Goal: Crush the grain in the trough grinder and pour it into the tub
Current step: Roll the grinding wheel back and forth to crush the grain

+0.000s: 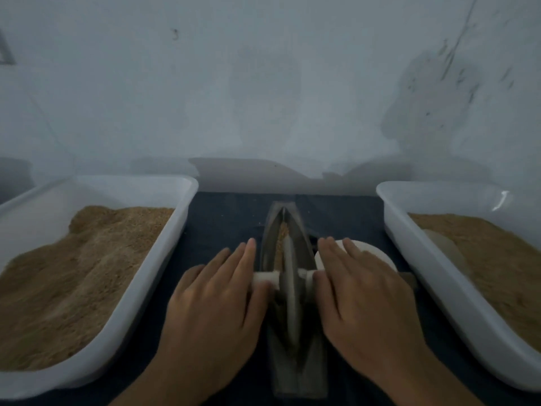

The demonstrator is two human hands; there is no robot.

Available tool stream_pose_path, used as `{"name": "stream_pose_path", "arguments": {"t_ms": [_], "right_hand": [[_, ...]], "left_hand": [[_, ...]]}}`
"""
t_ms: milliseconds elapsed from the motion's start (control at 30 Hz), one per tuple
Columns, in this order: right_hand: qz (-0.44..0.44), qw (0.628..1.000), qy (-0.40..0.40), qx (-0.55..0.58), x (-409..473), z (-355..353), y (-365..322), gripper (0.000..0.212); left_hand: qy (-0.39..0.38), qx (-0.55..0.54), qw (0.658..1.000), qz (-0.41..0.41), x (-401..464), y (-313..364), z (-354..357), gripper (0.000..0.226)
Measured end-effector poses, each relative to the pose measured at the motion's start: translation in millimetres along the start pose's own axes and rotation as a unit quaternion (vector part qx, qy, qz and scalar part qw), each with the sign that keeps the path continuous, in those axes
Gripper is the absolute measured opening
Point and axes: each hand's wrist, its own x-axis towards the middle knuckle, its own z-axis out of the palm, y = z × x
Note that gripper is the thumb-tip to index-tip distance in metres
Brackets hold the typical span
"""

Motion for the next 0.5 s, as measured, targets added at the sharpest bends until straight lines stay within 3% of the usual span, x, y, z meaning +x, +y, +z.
{"name": "stream_pose_path", "arguments": {"t_ms": [167, 300, 400, 500], "right_hand": [[0.062, 0.995, -0.082, -0.002, 65, 26, 0, 0.063], [0.124, 0.981, -0.149, 0.0, 118, 45, 9, 0.05], [0.086, 0.989, -0.12, -0.021, 97, 38, 5, 0.053], [0.039, 0.998, -0.056, 0.008, 41, 19, -2, 0.061]], "left_hand": [[-0.055, 0.051, 0.995, -0.06, 74, 4, 22, 0.06], [-0.115, 0.079, 0.984, -0.109, 130, -2, 43, 0.055], [-0.12, 0.149, 0.98, -0.053, 109, -1, 32, 0.058], [-0.053, 0.029, 0.998, -0.029, 47, 2, 7, 0.058]]}}
